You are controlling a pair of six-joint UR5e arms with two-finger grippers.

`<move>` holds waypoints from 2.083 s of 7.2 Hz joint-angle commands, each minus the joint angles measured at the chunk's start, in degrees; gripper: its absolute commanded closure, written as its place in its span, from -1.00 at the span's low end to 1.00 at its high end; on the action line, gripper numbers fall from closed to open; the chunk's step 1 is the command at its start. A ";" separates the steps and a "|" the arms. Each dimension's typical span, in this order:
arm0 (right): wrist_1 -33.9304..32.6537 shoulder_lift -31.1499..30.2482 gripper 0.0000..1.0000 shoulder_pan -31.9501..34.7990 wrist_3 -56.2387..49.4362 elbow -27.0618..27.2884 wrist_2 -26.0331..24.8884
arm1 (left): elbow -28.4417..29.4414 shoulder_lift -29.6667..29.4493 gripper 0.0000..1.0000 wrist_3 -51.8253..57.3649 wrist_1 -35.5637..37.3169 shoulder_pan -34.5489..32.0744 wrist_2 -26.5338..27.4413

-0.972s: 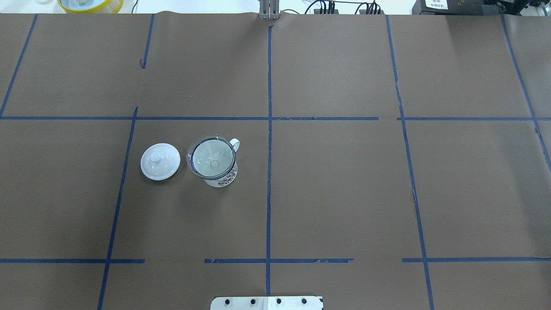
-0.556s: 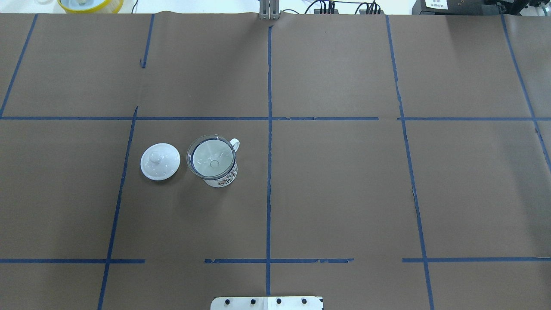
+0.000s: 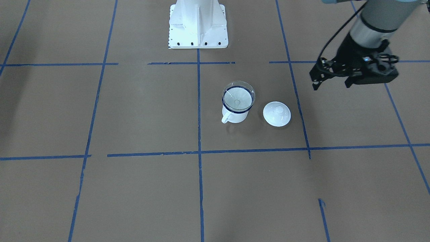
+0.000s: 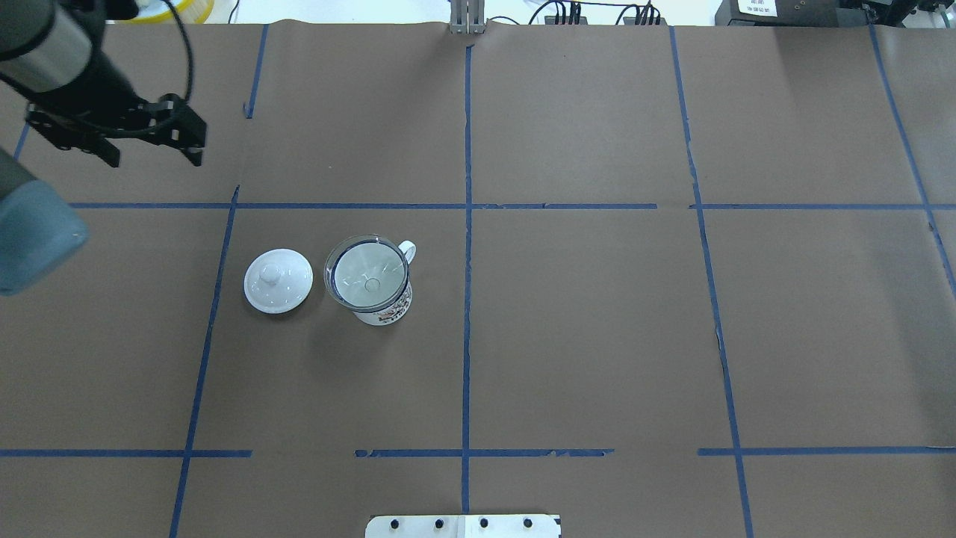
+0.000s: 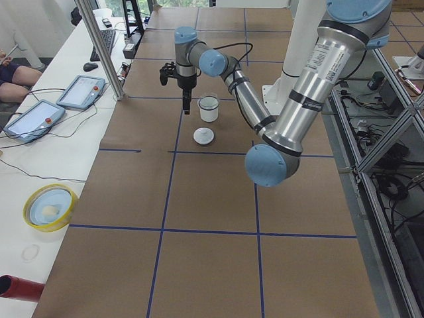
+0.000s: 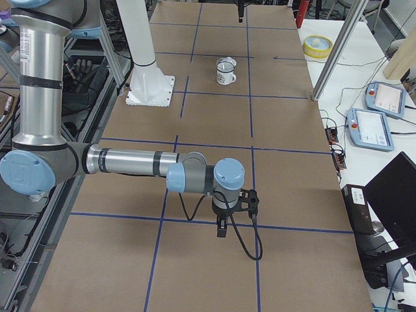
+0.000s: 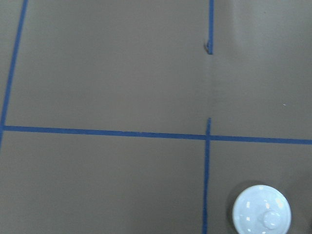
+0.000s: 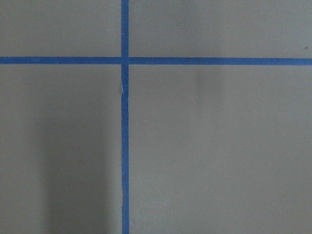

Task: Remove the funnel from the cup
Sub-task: 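Move the left gripper over the clear funnel in the white mug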

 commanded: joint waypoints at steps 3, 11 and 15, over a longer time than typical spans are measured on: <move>0.00 -0.01 -1.00 0.00 0.00 0.00 0.00 | 7.43 -8.87 -1.00 -19.76 -7.81 13.93 3.94; 0.00 -0.01 -1.00 0.00 0.00 0.00 0.00 | 21.36 -14.17 0.38 -24.87 -16.72 21.68 8.33; 0.00 -0.01 -1.00 0.00 0.00 0.00 0.00 | 19.87 -13.55 0.71 -24.34 -16.11 21.33 8.68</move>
